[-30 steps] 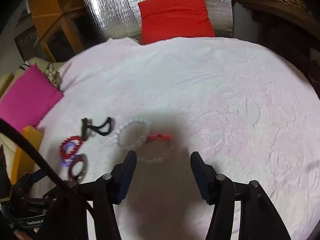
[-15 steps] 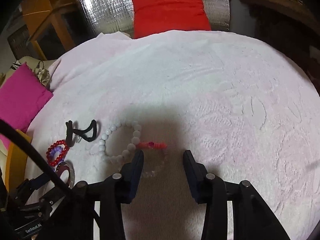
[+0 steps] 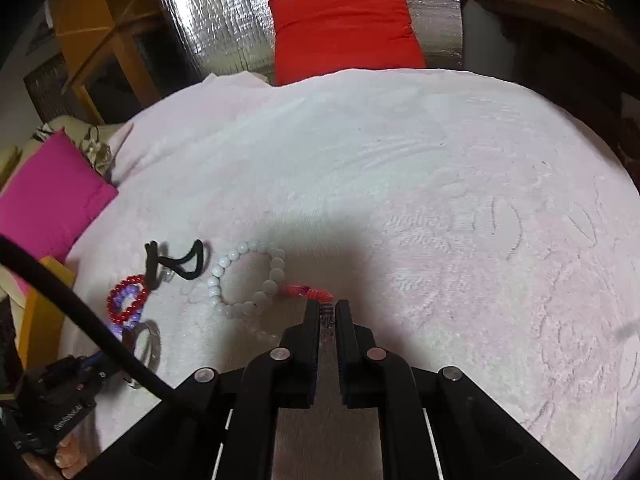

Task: Organize jewelry
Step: 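Close the left gripper on the silver bangle rim and lift it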

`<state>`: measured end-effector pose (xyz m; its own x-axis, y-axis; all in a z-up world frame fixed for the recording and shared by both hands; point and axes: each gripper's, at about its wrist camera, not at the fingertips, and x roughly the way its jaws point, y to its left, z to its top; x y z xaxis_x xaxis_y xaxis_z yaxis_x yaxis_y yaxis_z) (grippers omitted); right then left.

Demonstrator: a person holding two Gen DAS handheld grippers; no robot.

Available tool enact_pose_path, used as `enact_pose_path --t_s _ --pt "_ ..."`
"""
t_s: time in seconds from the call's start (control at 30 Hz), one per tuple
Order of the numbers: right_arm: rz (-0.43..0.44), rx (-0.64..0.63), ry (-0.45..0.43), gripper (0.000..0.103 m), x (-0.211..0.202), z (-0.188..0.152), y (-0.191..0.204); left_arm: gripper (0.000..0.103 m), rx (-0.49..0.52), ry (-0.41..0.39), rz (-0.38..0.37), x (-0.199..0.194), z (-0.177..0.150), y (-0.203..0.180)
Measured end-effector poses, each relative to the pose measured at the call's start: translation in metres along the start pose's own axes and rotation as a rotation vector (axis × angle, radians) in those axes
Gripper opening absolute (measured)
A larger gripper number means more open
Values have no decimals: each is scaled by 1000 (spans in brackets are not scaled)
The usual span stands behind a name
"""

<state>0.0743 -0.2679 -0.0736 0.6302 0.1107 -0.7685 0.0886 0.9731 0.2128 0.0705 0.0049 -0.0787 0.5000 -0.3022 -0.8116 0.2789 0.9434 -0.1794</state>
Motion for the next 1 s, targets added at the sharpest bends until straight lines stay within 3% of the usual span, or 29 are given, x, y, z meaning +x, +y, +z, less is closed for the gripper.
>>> enact_pose_path --t_s 0.23,0.53,0.7,0.83,0.93,1.0 --pt "27 18 -32 8 -27 -2 -8 7 24 -20 -28 -17 -6 -1" --pt "148 55 -70 8 -53 -1 4 5 49 -82 -28 -46 -7 1" --pt "230 91 -69 8 -58 0 11 5 29 -60 -24 -43 -8 13" --pt "231 83 -61 8 -56 -3 22 6 11 -50 -24 -40 -11 18" --pt "223 79 -46 8 -52 -4 26 30 1 -27 -53 -34 -12 14" --pt "219 76 -39 8 -49 -4 28 65 20 -27 -59 -32 -13 6"
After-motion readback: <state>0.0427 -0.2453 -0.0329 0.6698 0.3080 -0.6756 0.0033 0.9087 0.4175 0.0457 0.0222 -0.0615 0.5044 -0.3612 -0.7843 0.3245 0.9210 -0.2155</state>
